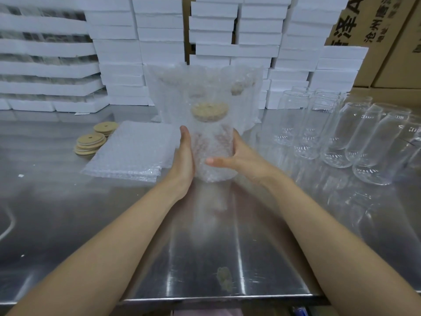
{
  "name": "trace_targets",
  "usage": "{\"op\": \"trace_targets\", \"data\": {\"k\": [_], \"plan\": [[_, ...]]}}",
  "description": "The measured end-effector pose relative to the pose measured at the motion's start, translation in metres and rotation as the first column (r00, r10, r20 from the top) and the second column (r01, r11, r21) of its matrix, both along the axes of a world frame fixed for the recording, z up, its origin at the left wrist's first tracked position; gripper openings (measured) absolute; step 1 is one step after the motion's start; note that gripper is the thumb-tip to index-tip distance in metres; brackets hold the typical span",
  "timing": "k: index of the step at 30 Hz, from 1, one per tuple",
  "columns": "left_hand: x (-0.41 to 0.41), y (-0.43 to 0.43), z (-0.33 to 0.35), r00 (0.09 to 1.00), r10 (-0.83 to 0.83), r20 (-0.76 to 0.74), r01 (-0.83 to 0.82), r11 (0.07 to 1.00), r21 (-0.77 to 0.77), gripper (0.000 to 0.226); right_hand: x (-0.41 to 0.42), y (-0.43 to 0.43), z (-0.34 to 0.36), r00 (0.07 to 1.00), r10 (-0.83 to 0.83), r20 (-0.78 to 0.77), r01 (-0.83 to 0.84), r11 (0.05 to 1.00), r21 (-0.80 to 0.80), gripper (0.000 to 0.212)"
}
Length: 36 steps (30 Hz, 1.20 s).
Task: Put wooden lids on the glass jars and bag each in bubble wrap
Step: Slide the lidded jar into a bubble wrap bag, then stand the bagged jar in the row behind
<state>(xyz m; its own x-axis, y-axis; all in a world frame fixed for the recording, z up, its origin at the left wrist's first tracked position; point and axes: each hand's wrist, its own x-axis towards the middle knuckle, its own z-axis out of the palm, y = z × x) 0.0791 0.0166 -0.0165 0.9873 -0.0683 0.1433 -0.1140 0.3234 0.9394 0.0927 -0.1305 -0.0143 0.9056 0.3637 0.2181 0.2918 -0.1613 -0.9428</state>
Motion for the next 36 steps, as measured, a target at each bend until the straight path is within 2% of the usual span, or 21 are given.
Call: {"op": "trace_targets", "data": {"k": [3,6,8,10,12,15,18,21,26,31,36], "plan": [[0.001,-0.001,-0.002,0.997,-0.078,-0.002,0.078,0.997,0.000,0.063,-0.001,0.008,-0.005,0.980,-0.157,0.124,0.151,0.987,0.057,0.086],[-0.001,-0.007,-0.006,0.994,-0.102,0.026,0.103,0.993,-0.049,0.067,0.004,0.002,-0.006,0.944,-0.280,0.173,0.262,0.958,0.118,0.066],[-0.003,-0.012,-0.010,0.996,0.045,0.071,-0.050,0.996,0.077,0.061,0.010,-0.006,-0.006,0.899,-0.396,0.186,0.354,0.908,0.224,0.066],[-0.002,-0.014,-0.018,0.974,0.155,0.164,-0.197,0.937,0.287,0.056,0.015,-0.019,-0.006,0.814,-0.549,0.189,0.478,0.819,0.317,0.070],[0.001,-0.015,-0.025,0.966,0.147,0.213,-0.228,0.871,0.435,0.046,0.022,-0.036,-0.008,0.705,-0.681,0.200,0.594,0.720,0.358,0.074],[0.012,-0.020,-0.028,0.960,0.139,0.242,-0.260,0.758,0.598,0.038,0.034,-0.057,-0.010,0.574,-0.793,0.203,0.700,0.604,0.382,0.089],[0.022,-0.025,-0.029,0.951,0.125,0.283,-0.294,0.653,0.698,0.029,0.049,-0.064,-0.010,0.514,-0.823,0.244,0.720,0.568,0.400,0.095],[0.029,-0.027,-0.031,0.944,0.105,0.313,-0.312,0.596,0.740,0.024,0.068,-0.064,-0.010,0.509,-0.804,0.308,0.718,0.594,0.364,0.096],[0.031,-0.028,-0.033,0.952,0.059,0.300,-0.276,0.588,0.760,0.019,0.096,-0.056,-0.013,0.504,-0.749,0.430,0.700,0.646,0.304,0.096],[0.033,-0.029,-0.035,0.953,0.043,0.301,-0.267,0.593,0.760,0.018,0.115,-0.049,-0.016,0.477,-0.761,0.439,0.719,0.625,0.303,0.102],[0.032,-0.030,-0.034,0.957,0.020,0.290,-0.248,0.580,0.776,0.019,0.130,-0.050,-0.019,0.517,-0.740,0.430,0.735,0.641,0.220,0.105]]}}
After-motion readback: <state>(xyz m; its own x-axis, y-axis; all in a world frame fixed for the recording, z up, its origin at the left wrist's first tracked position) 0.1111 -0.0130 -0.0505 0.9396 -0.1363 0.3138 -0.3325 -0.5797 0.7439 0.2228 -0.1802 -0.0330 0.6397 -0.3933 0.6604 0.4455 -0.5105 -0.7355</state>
